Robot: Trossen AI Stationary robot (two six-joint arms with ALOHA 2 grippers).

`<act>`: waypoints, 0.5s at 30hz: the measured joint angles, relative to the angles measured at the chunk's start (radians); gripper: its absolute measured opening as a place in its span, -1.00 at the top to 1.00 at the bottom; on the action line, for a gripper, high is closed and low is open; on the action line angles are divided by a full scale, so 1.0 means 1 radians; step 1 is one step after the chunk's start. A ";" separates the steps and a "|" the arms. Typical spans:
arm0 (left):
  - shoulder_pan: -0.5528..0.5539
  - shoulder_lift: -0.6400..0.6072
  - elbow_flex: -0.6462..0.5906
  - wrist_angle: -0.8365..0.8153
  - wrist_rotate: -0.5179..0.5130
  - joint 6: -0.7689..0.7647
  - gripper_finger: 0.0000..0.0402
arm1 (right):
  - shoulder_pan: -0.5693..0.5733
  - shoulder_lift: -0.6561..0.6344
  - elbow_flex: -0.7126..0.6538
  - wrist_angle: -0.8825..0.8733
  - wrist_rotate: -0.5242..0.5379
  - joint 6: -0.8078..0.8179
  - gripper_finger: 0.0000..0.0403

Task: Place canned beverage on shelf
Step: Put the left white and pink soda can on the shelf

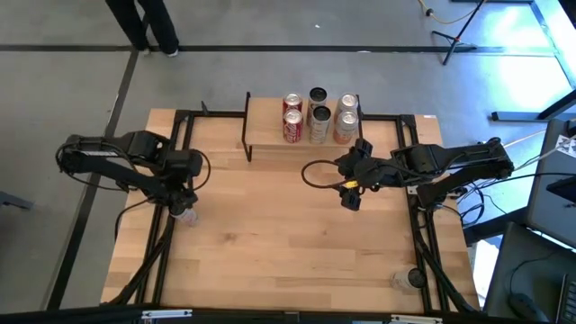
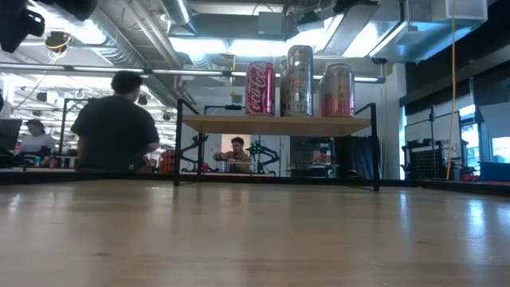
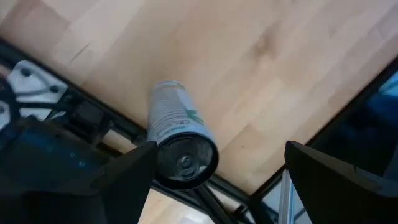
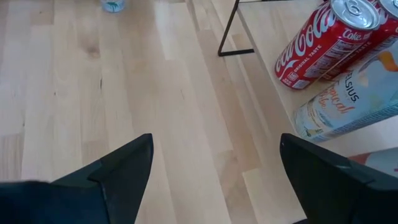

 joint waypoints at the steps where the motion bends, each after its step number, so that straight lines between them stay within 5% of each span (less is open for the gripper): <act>1: -0.008 -0.007 0.000 -0.003 -0.011 -0.025 -0.71 | 0.000 0.000 0.000 0.000 0.001 0.000 -0.67; 8: -0.073 -0.031 0.000 -0.003 -0.074 -0.178 -0.71 | 0.000 0.000 0.000 -0.001 0.002 -0.022 -0.67; 15: -0.163 -0.030 0.000 -0.002 -0.173 -0.157 -0.71 | 0.000 0.000 0.000 -0.002 0.000 -0.028 -0.67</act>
